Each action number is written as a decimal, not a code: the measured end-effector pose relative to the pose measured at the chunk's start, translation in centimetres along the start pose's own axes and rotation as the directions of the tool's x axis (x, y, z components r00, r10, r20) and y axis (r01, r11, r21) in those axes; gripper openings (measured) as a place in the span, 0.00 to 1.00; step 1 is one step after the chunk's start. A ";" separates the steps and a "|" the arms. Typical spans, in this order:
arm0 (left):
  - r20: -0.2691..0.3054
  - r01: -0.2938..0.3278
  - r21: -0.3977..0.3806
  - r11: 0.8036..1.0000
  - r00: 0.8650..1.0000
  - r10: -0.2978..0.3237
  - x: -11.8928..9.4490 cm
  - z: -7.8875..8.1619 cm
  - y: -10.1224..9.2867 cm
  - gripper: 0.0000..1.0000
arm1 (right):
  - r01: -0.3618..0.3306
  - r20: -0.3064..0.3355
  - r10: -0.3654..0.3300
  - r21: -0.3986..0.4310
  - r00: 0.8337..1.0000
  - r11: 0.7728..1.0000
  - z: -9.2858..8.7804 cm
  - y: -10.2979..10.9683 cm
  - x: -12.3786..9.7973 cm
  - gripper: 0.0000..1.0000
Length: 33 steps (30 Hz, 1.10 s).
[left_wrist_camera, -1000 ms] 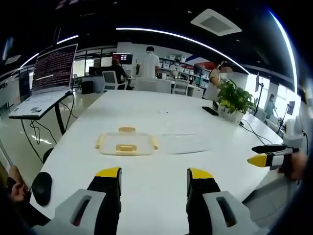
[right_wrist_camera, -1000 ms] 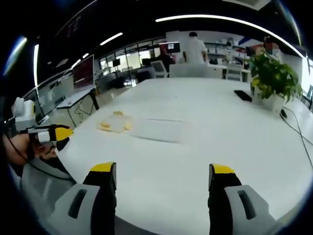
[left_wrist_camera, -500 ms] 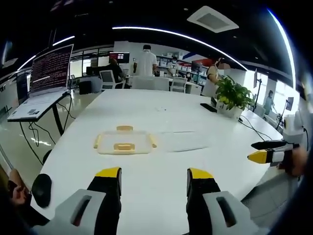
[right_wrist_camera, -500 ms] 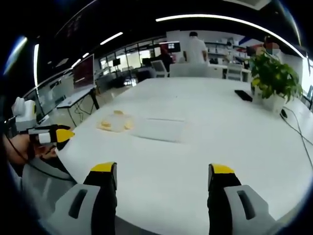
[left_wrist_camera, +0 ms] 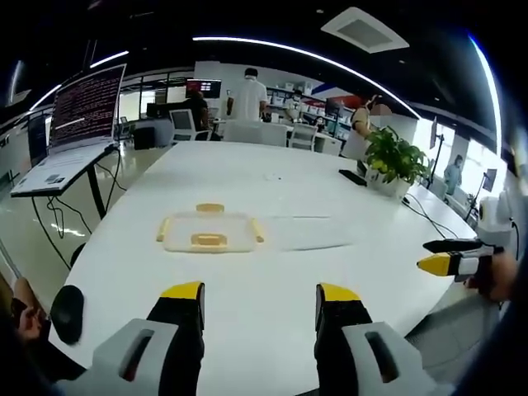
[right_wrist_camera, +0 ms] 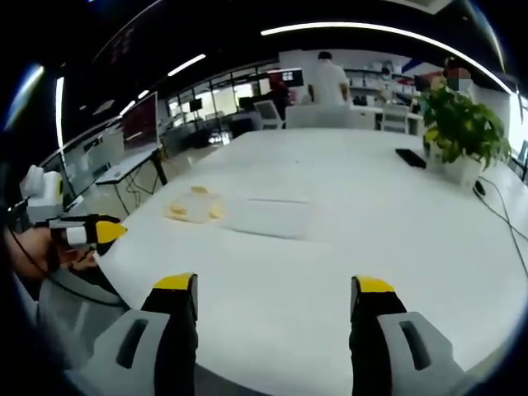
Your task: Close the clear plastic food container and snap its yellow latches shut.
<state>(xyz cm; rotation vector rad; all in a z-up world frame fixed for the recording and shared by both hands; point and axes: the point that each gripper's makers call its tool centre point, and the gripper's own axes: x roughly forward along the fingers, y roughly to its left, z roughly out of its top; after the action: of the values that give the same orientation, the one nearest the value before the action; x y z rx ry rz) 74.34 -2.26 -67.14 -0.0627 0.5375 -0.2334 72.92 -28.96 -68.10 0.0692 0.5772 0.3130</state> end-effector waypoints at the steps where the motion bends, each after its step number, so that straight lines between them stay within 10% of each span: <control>1: 0.000 0.001 0.006 1.000 1.000 -0.001 0.0 0.1 -0.1 0.48 | -0.001 -0.001 0.001 0.001 1.000 1.000 0.0 0.0 0.0 0.73; 33: -0.062 0.118 0.236 0.965 0.992 -0.107 4.2 1.9 2.3 0.48 | -0.168 -0.088 0.158 -0.126 0.984 0.978 3.5 3.8 5.6 0.72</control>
<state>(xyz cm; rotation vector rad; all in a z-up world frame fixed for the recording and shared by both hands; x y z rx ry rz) 79.28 -1.05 -67.87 0.1479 0.5519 -0.4104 78.28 -23.56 -67.58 -0.0250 0.6278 0.5148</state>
